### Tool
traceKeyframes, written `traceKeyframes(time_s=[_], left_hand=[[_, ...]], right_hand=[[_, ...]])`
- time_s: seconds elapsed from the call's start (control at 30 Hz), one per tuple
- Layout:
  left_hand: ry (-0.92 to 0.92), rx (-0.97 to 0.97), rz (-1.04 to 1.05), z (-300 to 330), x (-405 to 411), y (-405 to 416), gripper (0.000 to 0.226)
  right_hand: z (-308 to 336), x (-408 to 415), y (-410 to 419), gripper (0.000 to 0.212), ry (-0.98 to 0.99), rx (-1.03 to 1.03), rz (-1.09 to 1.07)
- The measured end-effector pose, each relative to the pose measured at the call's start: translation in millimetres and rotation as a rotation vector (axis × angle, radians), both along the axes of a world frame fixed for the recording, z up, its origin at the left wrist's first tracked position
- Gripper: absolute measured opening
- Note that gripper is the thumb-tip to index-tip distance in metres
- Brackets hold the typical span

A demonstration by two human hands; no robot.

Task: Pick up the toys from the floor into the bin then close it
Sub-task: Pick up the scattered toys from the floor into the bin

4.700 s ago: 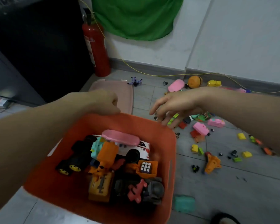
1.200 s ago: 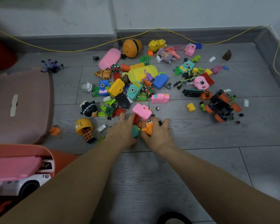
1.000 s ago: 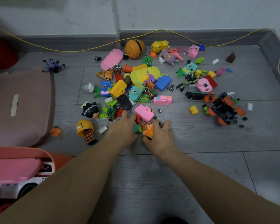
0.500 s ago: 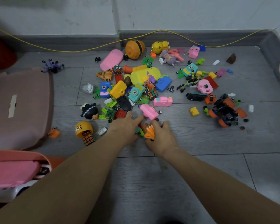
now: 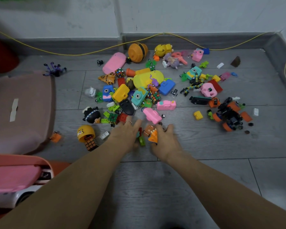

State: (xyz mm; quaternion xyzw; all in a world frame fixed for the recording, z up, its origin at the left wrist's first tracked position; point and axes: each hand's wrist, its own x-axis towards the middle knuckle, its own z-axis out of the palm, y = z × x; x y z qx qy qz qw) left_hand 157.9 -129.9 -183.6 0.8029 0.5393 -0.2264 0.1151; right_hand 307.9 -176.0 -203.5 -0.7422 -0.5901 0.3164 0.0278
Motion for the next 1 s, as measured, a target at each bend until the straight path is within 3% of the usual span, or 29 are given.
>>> traceKeyframes(time_s=[0.23, 0.4, 0.57, 0.83, 1.0], left_hand=[[0.014, -0.126, 0.053, 0, 3, -4, 0.117], [-0.045, -0.044, 0.13, -6, 17, -13, 0.088], [-0.157, -0.083, 0.109, -6, 16, -11, 0.062], [-0.271, -0.153, 0.275, -4, 10, -10, 0.052], [-0.375, -0.101, 0.33, 31, -2, -7, 0.044]], right_hand=[[-1, 5, 3, 0.054, 0.089, 0.068, -0.099], [-1, 12, 6, 0.05, 0.048, 0.085, -0.138], [-3, 16, 5, 0.044, 0.112, 0.095, -0.181], [10, 17, 14, 0.035, 0.445, 0.01, -0.456], [33, 2, 18, 0.033, 0.785, -0.05, -0.649]])
